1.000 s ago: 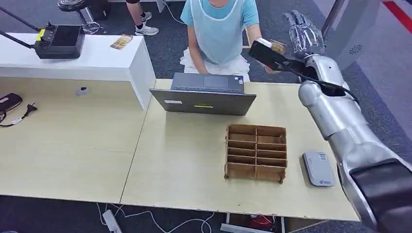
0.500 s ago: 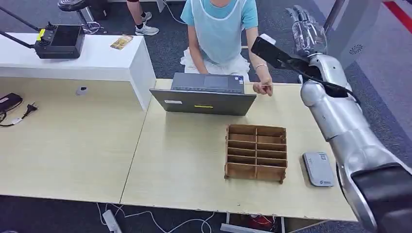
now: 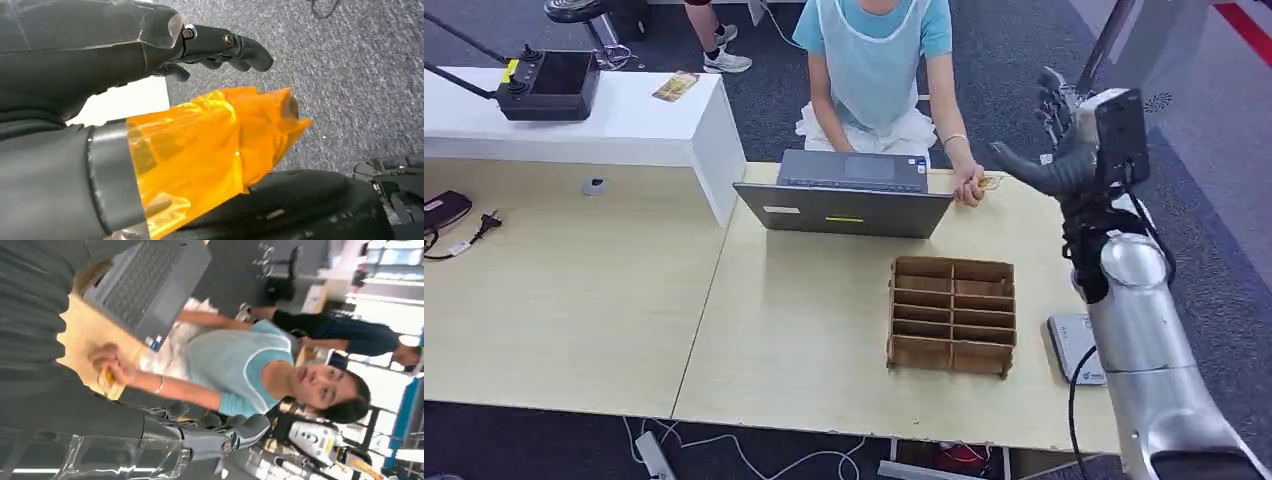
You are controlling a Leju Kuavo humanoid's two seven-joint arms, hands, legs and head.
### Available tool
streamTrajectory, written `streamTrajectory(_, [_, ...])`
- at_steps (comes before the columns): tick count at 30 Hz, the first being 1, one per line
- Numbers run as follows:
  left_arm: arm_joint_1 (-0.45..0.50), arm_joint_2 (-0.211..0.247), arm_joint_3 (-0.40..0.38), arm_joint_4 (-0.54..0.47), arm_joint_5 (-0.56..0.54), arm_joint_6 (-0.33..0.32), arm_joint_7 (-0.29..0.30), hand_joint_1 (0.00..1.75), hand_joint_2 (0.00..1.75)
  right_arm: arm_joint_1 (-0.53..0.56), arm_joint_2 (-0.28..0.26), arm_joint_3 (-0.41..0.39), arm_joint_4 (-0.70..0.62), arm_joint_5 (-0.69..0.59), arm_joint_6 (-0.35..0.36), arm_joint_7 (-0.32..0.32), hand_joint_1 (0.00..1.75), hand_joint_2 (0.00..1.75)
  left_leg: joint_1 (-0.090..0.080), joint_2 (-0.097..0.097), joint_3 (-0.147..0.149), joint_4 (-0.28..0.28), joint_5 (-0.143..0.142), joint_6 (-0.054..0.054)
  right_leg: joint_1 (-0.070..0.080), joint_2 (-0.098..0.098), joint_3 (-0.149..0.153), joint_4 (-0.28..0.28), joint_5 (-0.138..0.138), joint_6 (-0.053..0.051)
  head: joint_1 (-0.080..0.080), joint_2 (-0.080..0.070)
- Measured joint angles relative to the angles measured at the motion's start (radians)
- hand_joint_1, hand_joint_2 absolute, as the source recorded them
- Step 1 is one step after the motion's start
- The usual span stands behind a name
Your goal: Pass the card to the sensor for recognition and then transmit it.
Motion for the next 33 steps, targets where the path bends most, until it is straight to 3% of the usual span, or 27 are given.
streamTrajectory(5, [0.001, 0.000, 0.016, 0.000, 0.014, 0.003, -0.002, 0.00, 0.00, 0.184, -0.038, -0.043, -0.182, -0.099, 0.018, -0.067, 0.00, 1.75, 0.000, 0.001, 0.000, 0.000, -0.002, 0.000, 0.000, 0.001, 0.000, 0.000, -0.001, 0.000, 0.000, 0.000])
streamTrajectory(11, [0.002, 0.000, 0.033, 0.000, 0.026, 0.010, -0.003, 0.00, 0.00, 0.344, -0.060, -0.063, -0.355, -0.115, 0.006, -0.117, 0.00, 1.75, 0.000, 0.001, 0.000, 0.000, -0.002, 0.000, 0.000, 0.001, 0.000, 0.000, -0.001, 0.000, 0.000, 0.000])
streamTrajectory(24, [0.002, -0.003, 0.044, 0.000, 0.032, 0.016, -0.003, 0.00, 0.00, 0.426, -0.072, -0.086, -0.462, -0.125, -0.014, -0.143, 0.00, 1.75, 0.000, 0.001, 0.000, 0.000, -0.002, 0.000, 0.000, 0.001, 0.000, 0.000, -0.001, 0.000, 0.000, 0.000])
streamTrajectory(28, [0.002, -0.005, 0.053, 0.000, 0.041, 0.019, -0.003, 0.00, 0.00, 0.527, -0.071, -0.100, -0.510, -0.104, -0.055, -0.185, 0.00, 1.75, 0.000, 0.001, 0.000, 0.000, -0.003, 0.002, 0.000, 0.000, 0.000, 0.000, -0.002, 0.000, 0.000, 0.000])
streamTrajectory(33, [0.004, -0.006, 0.063, 0.000, 0.049, 0.022, -0.003, 0.00, 0.00, 0.687, -0.060, -0.114, -0.563, 0.020, -0.118, -0.258, 0.00, 1.75, 0.000, 0.001, 0.000, 0.000, -0.005, 0.001, 0.000, 0.000, 0.000, 0.000, -0.004, 0.002, 0.000, 0.000])
